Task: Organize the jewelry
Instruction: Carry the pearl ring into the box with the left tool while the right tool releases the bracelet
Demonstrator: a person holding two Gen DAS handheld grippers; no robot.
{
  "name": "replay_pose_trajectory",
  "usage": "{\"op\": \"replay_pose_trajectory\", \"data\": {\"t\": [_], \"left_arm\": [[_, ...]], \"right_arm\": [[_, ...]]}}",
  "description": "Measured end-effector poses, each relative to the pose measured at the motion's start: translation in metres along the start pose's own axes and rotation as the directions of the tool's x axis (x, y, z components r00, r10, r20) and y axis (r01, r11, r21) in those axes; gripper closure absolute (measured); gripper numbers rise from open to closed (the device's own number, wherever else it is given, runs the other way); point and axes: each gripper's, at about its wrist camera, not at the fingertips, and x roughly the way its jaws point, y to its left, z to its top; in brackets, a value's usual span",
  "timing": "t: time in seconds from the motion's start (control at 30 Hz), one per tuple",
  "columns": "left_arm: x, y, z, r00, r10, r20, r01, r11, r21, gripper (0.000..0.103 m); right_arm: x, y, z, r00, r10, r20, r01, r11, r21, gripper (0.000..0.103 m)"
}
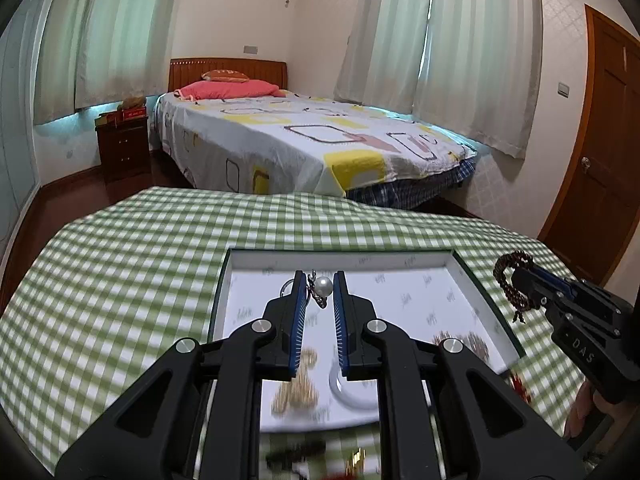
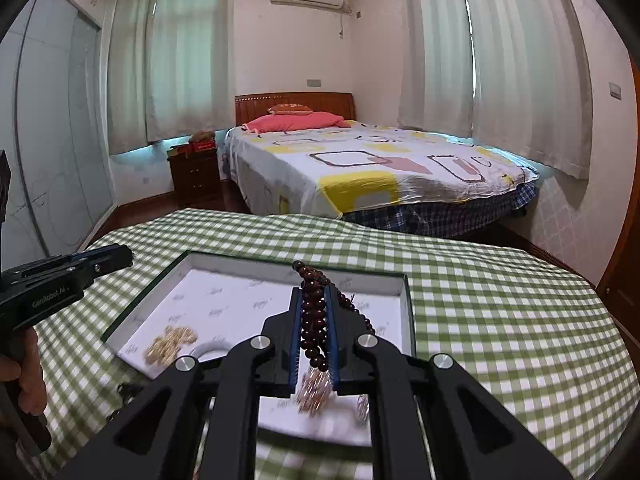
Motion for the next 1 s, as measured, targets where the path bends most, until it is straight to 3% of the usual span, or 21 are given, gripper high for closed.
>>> {"op": "replay_pose_trajectory", "data": {"t": [0.13,0.27,0.53,0.7,0.9,1.0], "left_arm": [[0.028,-0.001,0.011,1.0,0.008,-0.011,-0.008,1.0,0.007,0.089],[0.066,0.003,0.011,0.997,0.019,-0.075,-0.019,1.0,0.002,0.089],[0.122,0.021,-0.009,0.965,0.021,-0.26,-0.034,0.998,-0.044,0.089],[0.136,0.023,-0.018,0.945,0.024,-0.326,-0.041,0.998,-0.046,0.089],[0.14,0.019,-0.02,0.935,0.033,-0.353,-0.047,0.998,-0.032,0.089],[0.141,0.018,-0.019,0.933,0.039,-0.358,-0.052,0.998,-0.029,0.079]], "right_arm": [[0.025,-0.012,0.008,1.0,0.003,-0.012,-0.003,0.999,0.037,0.091],[0.052,-0.018,0.005,0.998,0.002,-0.056,0.0,0.999,0.04,0.091],[0.091,-0.024,-0.012,0.982,0.004,-0.188,0.003,0.999,0.039,0.091],[0.103,-0.026,-0.018,0.964,0.011,-0.264,0.0,0.999,0.042,0.091],[0.115,-0.029,-0.026,0.943,0.02,-0.332,-0.001,0.998,0.056,0.091],[0.115,-0.031,-0.03,0.941,0.026,-0.337,-0.003,0.998,0.07,0.09]]}}
